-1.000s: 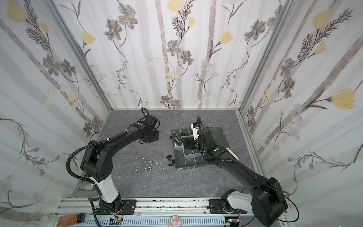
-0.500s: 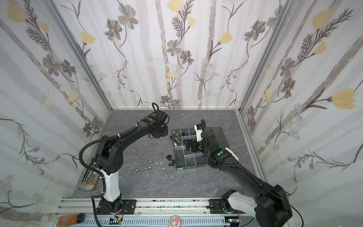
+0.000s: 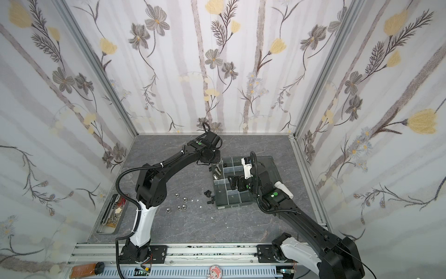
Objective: Sort the screws and nuts into containers
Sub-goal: Place the nut into the container.
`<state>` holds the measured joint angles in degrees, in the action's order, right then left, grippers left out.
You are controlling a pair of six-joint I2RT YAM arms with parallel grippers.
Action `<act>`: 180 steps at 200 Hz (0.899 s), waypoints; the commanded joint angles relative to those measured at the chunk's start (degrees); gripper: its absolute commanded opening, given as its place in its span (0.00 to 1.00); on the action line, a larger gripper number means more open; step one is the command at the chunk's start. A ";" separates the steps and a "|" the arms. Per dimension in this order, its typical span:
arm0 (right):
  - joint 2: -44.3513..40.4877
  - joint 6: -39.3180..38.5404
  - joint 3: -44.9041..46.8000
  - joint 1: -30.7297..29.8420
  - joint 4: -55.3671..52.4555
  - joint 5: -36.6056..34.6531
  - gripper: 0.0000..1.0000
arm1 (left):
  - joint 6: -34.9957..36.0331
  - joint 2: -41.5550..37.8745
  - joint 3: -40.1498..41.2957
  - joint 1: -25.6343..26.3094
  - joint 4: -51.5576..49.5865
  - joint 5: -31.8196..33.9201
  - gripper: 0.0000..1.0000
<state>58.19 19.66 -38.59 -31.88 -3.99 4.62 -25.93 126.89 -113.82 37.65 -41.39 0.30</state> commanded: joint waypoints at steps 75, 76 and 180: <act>-5.53 0.12 3.15 -0.33 4.99 3.26 1.00 | -0.08 9.75 -12.71 2.17 -2.41 -2.52 0.06; -5.58 0.12 3.16 -0.31 5.02 3.27 1.00 | -0.08 9.72 -12.73 2.17 -2.39 -2.55 0.06; -9.01 -0.97 4.48 -0.65 6.04 3.03 0.99 | 1.32 11.54 -13.88 2.51 -0.99 -5.13 0.41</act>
<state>49.87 19.38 -34.17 -32.40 -0.67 8.25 -25.41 138.08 -126.98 39.99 -42.92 -4.34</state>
